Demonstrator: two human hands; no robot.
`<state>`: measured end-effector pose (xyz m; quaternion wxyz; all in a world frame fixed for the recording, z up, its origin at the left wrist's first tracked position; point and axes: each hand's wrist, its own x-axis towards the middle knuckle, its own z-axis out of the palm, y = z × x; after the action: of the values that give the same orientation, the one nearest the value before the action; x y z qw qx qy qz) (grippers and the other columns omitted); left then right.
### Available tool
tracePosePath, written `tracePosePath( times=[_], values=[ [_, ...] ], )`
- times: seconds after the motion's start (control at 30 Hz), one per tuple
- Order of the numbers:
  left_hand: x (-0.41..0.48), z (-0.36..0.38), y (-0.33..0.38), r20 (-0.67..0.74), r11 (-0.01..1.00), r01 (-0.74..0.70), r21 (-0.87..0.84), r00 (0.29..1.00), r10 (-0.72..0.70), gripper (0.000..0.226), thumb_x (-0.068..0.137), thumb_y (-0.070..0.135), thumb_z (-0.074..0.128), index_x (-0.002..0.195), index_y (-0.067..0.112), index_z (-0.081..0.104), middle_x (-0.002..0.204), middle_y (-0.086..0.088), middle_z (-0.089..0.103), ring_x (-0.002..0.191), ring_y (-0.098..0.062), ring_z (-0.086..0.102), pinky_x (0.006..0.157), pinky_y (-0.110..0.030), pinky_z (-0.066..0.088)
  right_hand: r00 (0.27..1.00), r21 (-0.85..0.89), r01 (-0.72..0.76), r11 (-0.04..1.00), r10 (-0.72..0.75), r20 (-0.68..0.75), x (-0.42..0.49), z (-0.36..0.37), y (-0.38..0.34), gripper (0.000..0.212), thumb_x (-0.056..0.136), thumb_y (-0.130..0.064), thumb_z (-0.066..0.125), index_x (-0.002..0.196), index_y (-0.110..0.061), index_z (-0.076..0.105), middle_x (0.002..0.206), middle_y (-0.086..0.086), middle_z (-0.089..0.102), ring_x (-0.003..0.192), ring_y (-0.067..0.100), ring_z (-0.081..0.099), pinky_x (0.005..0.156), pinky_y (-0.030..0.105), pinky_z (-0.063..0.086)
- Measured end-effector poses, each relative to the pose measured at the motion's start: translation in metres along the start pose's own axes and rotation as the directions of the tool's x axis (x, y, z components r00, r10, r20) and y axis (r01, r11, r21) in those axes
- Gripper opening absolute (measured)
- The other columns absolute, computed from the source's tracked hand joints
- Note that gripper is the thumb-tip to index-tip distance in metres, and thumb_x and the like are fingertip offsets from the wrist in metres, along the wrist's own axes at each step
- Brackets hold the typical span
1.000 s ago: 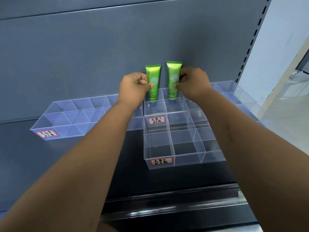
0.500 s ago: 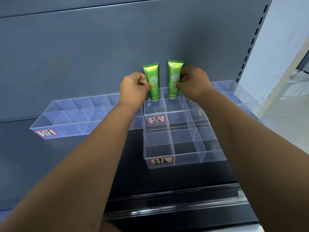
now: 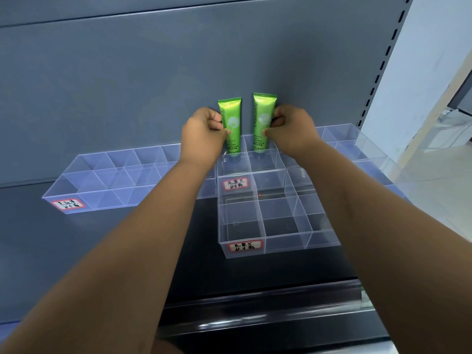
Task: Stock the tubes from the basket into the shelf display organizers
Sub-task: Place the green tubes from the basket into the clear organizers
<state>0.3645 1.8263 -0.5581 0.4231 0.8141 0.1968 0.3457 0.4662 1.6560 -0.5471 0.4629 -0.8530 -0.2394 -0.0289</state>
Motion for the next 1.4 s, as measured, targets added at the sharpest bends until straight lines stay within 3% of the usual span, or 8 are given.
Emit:
tracePosePath(
  times=[0.2,0.3,0.47,0.6,0.73,1.07,1.2,1.4],
  values=[
    [-0.0013,0.0016,0.0009,-0.007,1.000,-0.015,-0.025,1.000,0.015,0.027,0.082,0.001,0.077,0.093,0.019,0.061,0.082,0.000,0.064,0.086,-0.023,0.067,0.087,-0.036,0.058,0.997,-0.030,0.076,0.997,-0.076,0.004,-0.0011,0.0000,-0.0029,0.023,0.080,-0.006,0.070,0.096,-0.019,0.061,0.077,-0.004,0.063,0.082,0.021,0.061,0.062,0.022,0.044],
    [-0.0008,0.0016,0.0005,-0.011,1.000,-0.010,-0.020,1.000,0.010,0.026,0.083,0.001,0.077,0.094,0.019,0.061,0.082,0.003,0.063,0.085,-0.020,0.066,0.087,-0.035,0.058,0.992,-0.003,0.125,0.992,-0.125,0.001,-0.0038,-0.0025,-0.0042,0.037,0.081,-0.003,0.070,0.110,-0.019,0.056,0.079,-0.002,0.062,0.079,0.018,0.060,0.062,0.021,0.045],
    [0.0004,-0.0003,-0.0005,-0.022,1.000,0.026,-0.011,0.999,-0.026,0.023,0.084,0.004,0.076,0.095,0.017,0.061,0.084,0.004,0.064,0.085,-0.017,0.065,0.088,-0.036,0.058,0.991,-0.002,0.134,0.991,-0.134,0.012,-0.0042,-0.0040,-0.0045,0.039,0.082,-0.004,0.070,0.115,-0.018,0.054,0.079,-0.003,0.060,0.076,0.016,0.059,0.059,0.016,0.043],
    [-0.0008,-0.0005,0.0016,-0.008,0.999,0.034,-0.023,0.999,-0.034,0.022,0.084,0.012,0.080,0.096,0.014,0.062,0.085,0.002,0.064,0.081,-0.014,0.064,0.085,-0.031,0.058,0.993,0.006,0.115,0.993,-0.115,0.017,-0.0039,-0.0045,-0.0048,0.038,0.083,-0.005,0.070,0.115,-0.017,0.054,0.078,-0.004,0.059,0.076,0.017,0.059,0.060,0.021,0.046],
    [0.0000,0.0002,0.0051,-0.001,1.000,0.022,0.005,1.000,-0.022,0.020,0.083,0.012,0.082,0.090,0.012,0.063,0.081,0.001,0.064,0.083,-0.020,0.066,0.085,-0.035,0.058,0.996,0.006,0.087,0.996,-0.087,-0.012,-0.0032,-0.0030,-0.0049,0.037,0.083,-0.010,0.071,0.116,-0.014,0.055,0.080,-0.004,0.061,0.083,0.020,0.061,0.072,0.028,0.049],
    [0.0050,-0.0010,0.0029,-0.013,0.998,0.018,0.066,1.000,-0.018,0.030,0.083,0.014,0.083,0.075,0.022,0.055,0.076,0.005,0.062,0.077,-0.016,0.062,0.081,-0.032,0.057,0.999,0.046,0.036,0.998,-0.035,-0.027,-0.0005,-0.0023,0.0001,0.028,0.084,-0.013,0.072,0.104,-0.019,0.053,0.087,0.001,0.068,0.089,0.022,0.065,0.063,0.018,0.044],
    [0.0051,-0.0003,0.0035,-0.017,0.997,0.044,0.056,0.999,-0.043,0.024,0.082,0.013,0.083,0.082,0.015,0.059,0.078,0.002,0.063,0.078,-0.017,0.063,0.082,-0.034,0.058,1.000,-0.006,0.014,1.000,-0.014,-0.020,0.0014,-0.0011,-0.0002,0.033,0.081,-0.021,0.074,0.109,-0.015,0.058,0.094,0.003,0.069,0.088,0.021,0.062,0.062,0.022,0.043],
    [0.0045,-0.0021,0.0044,-0.032,0.996,0.072,0.059,0.997,-0.070,0.020,0.082,0.014,0.083,0.088,0.009,0.064,0.087,-0.008,0.071,0.087,-0.026,0.071,0.083,-0.036,0.059,0.999,-0.163,0.030,0.986,-0.032,-0.009,0.0024,-0.0005,-0.0073,0.034,0.079,-0.036,0.079,0.085,-0.004,0.070,0.083,0.011,0.070,0.079,0.024,0.063,0.064,0.029,0.045]
  ],
)
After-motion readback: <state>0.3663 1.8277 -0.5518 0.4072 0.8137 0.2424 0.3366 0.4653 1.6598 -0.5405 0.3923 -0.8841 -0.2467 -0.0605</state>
